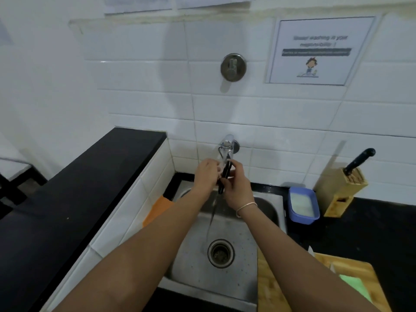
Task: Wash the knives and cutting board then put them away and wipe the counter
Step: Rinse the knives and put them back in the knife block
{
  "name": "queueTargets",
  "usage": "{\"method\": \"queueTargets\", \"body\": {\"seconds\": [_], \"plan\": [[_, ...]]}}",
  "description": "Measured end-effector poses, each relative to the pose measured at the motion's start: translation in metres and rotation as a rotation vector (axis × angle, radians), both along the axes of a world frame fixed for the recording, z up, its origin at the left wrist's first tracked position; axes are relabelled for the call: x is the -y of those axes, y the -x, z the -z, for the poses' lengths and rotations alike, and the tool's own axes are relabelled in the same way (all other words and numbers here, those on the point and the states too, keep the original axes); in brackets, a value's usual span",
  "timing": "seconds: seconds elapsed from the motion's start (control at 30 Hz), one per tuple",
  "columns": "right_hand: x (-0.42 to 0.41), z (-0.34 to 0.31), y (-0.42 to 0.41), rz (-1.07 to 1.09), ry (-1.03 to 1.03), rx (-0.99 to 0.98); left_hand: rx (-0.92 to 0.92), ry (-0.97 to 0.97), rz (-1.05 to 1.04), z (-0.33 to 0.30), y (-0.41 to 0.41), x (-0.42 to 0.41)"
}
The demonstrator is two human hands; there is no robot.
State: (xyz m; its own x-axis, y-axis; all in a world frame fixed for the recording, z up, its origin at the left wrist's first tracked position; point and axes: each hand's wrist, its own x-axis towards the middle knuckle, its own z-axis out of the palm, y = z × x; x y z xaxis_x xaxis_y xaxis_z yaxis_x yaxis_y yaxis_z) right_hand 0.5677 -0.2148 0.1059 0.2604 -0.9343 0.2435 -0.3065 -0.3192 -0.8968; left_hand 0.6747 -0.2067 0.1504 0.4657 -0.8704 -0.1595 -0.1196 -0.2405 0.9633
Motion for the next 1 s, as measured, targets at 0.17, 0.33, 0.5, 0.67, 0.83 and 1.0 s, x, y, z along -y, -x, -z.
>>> {"method": "queueTargets", "body": {"seconds": [0.17,0.33,0.5,0.67,0.83,1.0], "plan": [[-0.016,0.000,0.049,0.092,0.049,-0.006,-0.198,-0.088,0.079,0.002,0.016,0.012],[-0.024,-0.013,0.106,0.184,0.101,-0.034,-0.017,-0.285,0.300,0.028,0.066,0.014],[-0.027,-0.024,0.168,0.326,0.206,-0.081,0.149,-0.449,0.615,0.034,0.138,0.005],[-0.028,-0.038,0.229,0.438,0.280,-0.166,0.250,-0.248,0.849,0.011,0.206,0.008],[-0.021,-0.054,0.287,0.555,0.398,-0.244,0.301,-0.042,0.911,-0.016,0.260,0.020],[-0.010,-0.069,0.333,0.636,0.437,-0.219,0.318,0.142,0.812,-0.027,0.300,0.033]]}}
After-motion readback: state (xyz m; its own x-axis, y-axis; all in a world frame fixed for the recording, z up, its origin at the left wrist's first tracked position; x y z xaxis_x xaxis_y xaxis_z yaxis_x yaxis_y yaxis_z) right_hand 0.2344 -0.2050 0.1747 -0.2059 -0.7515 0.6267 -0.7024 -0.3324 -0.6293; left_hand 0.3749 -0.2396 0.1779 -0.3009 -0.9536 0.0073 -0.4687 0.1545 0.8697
